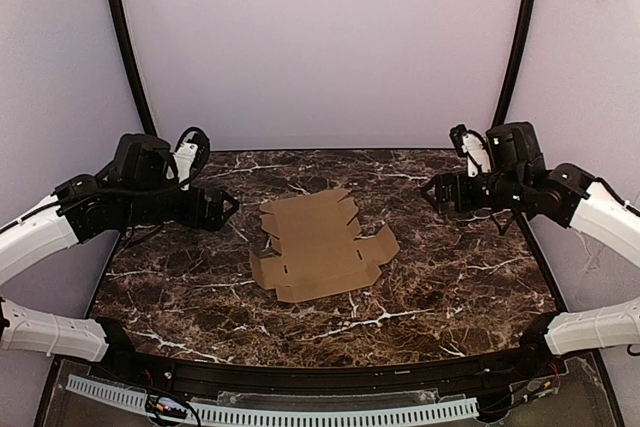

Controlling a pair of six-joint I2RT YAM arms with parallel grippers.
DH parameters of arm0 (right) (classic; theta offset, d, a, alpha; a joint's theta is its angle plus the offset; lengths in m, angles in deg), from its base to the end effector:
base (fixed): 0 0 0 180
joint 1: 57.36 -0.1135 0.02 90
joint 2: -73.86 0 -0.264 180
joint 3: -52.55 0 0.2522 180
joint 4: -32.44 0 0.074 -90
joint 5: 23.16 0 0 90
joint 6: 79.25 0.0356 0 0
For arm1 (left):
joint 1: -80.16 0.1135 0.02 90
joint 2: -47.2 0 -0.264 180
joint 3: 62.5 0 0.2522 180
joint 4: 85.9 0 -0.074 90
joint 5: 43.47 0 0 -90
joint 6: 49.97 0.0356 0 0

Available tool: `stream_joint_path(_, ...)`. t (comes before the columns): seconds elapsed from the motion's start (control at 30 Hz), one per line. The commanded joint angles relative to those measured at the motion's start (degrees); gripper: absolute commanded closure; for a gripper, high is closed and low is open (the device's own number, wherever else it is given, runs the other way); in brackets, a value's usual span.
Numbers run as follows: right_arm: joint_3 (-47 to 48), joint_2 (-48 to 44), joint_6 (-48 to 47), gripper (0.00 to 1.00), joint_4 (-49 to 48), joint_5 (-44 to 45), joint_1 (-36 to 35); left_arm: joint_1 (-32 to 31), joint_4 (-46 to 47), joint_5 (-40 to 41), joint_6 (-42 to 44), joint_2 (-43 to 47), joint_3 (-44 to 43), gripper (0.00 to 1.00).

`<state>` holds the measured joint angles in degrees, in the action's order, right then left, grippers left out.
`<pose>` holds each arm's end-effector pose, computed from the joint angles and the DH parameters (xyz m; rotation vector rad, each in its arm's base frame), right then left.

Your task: Fold the paper box

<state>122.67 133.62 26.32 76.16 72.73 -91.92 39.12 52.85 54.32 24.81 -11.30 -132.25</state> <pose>0.1886 0.1255 0.3268 -0.2994 2.1555 0.3953 0.1722 -0.1435 0.3332 0.3923 2.0846 -0.4497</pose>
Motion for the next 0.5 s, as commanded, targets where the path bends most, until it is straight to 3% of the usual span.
stream_joint_path(0.0, -1.37, 1.45, 1.63, 0.02, -1.07, -7.63, -0.84, -0.23, -0.01, 0.4, 0.55, 1.95, 1.07, 0.0)
stream_joint_path(0.23, -2.97, 4.98, 6.67, 0.04, -1.86, -12.92, -3.34, -0.21, -0.54, 0.45, 0.58, 2.58, 1.56, 0.0)
stream_joint_path(0.47, -5.97, 11.17, 13.07, 0.18, -5.55, -14.78, -7.76, -0.15, -0.2, -0.39, 0.29, 2.85, 2.12, 0.0)
